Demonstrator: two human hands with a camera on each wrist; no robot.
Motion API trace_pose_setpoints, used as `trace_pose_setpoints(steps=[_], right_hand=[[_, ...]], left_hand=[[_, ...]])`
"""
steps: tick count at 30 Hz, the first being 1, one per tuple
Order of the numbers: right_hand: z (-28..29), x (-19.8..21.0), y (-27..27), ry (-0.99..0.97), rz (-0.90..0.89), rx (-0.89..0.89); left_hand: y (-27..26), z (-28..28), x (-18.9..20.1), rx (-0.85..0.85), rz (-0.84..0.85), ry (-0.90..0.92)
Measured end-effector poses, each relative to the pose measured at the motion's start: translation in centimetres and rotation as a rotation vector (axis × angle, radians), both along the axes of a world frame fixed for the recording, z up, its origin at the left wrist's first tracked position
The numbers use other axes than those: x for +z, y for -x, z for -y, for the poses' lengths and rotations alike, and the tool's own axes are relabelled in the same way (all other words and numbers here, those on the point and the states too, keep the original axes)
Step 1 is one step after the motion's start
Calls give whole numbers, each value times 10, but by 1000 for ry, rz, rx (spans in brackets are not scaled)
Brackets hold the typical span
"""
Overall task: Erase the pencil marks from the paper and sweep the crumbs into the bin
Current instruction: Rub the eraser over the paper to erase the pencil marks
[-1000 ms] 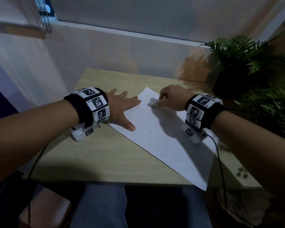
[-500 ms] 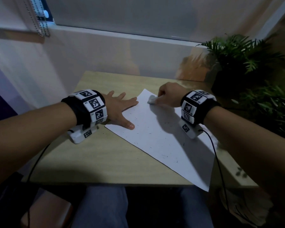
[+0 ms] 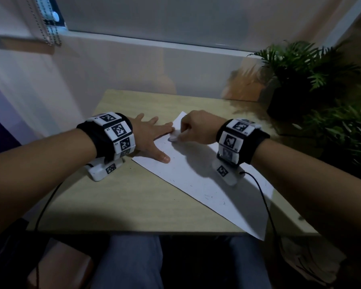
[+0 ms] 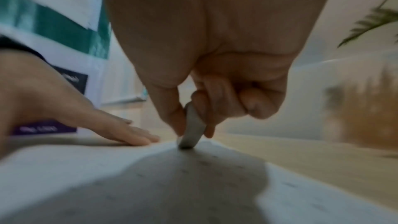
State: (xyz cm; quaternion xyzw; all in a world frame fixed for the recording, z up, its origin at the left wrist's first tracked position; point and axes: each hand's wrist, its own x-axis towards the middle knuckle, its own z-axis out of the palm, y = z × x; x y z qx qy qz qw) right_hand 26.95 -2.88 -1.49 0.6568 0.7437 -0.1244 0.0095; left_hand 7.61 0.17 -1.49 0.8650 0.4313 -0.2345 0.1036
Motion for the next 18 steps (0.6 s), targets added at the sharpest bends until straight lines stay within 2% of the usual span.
trace_pose_setpoints(steps=[5, 7, 10, 12, 15, 18], right_hand=[[-13, 5, -29, -94, 145, -190], [-5, -1, -20, -116, 171, -117], [8, -6, -7, -54, 60, 37], [3, -4, -16, -50, 54, -3], [-5, 0, -40, -146, 179, -158], [5, -5, -34, -150, 172, -82]], left_hand=[[-1, 11, 9, -12, -6, 5], [-2, 13, 12, -21, -1, 4], [-2, 11, 10, -20, -12, 2], [-1, 9, 9, -22, -5, 6], [-2, 10, 9, -27, 3, 23], [-2, 11, 11, -14, 8, 22]])
